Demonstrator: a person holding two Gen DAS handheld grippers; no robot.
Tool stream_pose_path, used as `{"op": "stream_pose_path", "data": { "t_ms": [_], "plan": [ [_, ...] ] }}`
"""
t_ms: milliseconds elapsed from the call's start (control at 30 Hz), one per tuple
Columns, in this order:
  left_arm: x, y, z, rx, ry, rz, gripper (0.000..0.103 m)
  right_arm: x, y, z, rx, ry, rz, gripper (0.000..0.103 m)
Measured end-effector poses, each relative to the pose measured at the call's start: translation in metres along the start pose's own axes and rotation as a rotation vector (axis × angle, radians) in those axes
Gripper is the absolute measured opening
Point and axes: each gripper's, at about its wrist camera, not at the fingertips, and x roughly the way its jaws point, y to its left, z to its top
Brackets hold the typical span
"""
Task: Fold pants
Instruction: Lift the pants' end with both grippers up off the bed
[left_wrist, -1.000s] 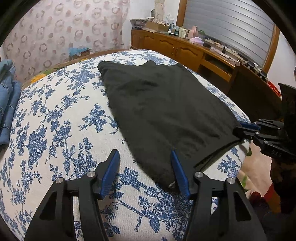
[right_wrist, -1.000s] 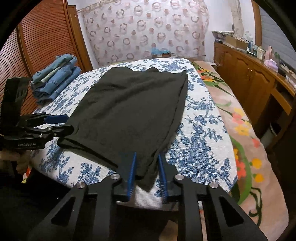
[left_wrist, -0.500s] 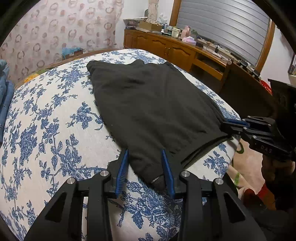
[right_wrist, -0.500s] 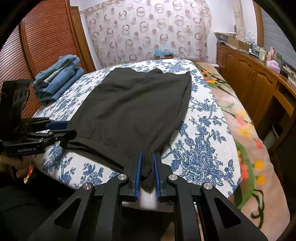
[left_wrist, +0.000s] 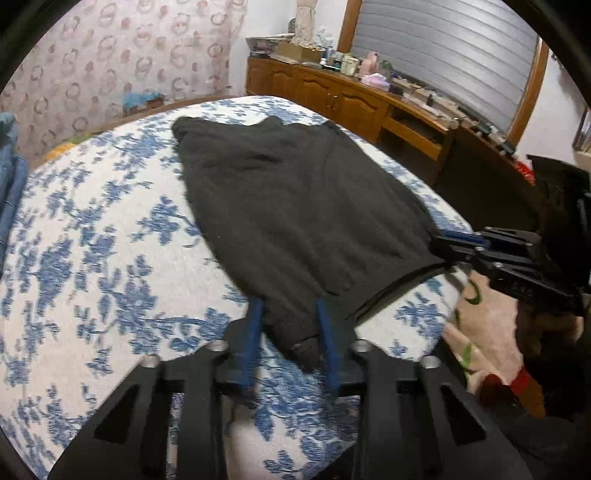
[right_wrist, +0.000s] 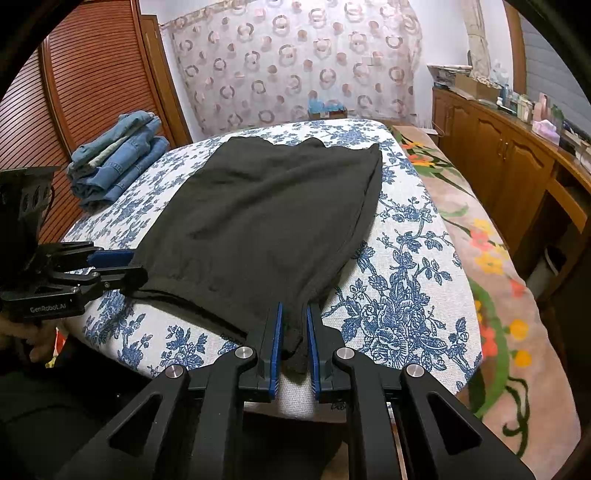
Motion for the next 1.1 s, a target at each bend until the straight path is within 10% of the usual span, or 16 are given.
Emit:
{"op": "stream_pose_path", "data": {
  "t_ms": [200,1100],
  "plan": [
    [-0.007,-0.001,0.002,-0.002,-0.031,0.012,0.009,-0.002,0.001,0.003,0.006,-0.025,0.022,0.008],
    [-0.167,0.021,0.094,0.021,-0.424,0.094,0.007,-0.104,0.059,0.128,-0.211,-0.403,0.120,0.007]
  ]
}}
